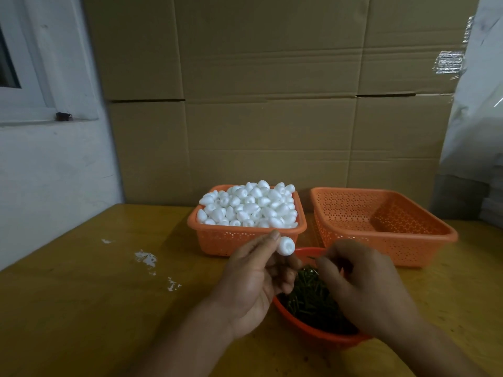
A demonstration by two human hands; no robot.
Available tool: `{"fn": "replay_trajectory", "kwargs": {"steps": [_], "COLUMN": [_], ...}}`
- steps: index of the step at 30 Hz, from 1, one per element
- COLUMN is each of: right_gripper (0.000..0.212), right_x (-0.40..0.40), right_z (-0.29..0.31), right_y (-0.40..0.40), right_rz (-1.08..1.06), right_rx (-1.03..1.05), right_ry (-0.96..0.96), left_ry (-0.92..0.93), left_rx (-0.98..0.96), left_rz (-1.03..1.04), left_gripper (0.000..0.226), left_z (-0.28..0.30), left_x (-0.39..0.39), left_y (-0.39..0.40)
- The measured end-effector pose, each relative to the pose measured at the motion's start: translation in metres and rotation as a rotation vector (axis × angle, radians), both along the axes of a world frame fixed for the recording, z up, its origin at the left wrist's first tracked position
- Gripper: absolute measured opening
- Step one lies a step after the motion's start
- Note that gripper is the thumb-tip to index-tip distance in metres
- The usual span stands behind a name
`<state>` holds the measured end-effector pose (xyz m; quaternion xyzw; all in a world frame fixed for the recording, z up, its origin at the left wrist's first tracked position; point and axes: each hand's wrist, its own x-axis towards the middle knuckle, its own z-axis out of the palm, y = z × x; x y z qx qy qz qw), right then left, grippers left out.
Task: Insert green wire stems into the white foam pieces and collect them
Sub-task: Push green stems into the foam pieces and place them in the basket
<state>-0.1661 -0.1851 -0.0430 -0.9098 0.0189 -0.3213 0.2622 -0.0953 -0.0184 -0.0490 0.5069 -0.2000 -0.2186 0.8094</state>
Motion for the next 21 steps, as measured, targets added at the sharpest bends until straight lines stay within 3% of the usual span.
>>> {"fn": "replay_trajectory", "kwargs": {"steps": [4,9,21], "right_gripper": [0.016,0.01,0.007], "right_x": [-0.003,-0.005,-0.007], "right_z": [0.001,0.0,0.001], "right_y": [0.008,0.011,0.013], "right_rz": [0.183,0.244,0.246], "right_rx": [0.173,0.078,-0.052], "right_ry": [-0.171,-0.261,-0.258], "left_ry": [0.052,0.063,-0.027], "left_rx": [0.012,0.038,0.112], "left_rz": [-0.005,-0.002,0.017], "left_gripper": [0.028,0.03,0.035], "left_z": [0.001,0.001,-0.001], "left_x": [0.001,0.001,-0.002], "left_y": [0.001,0.001,0.0]}}
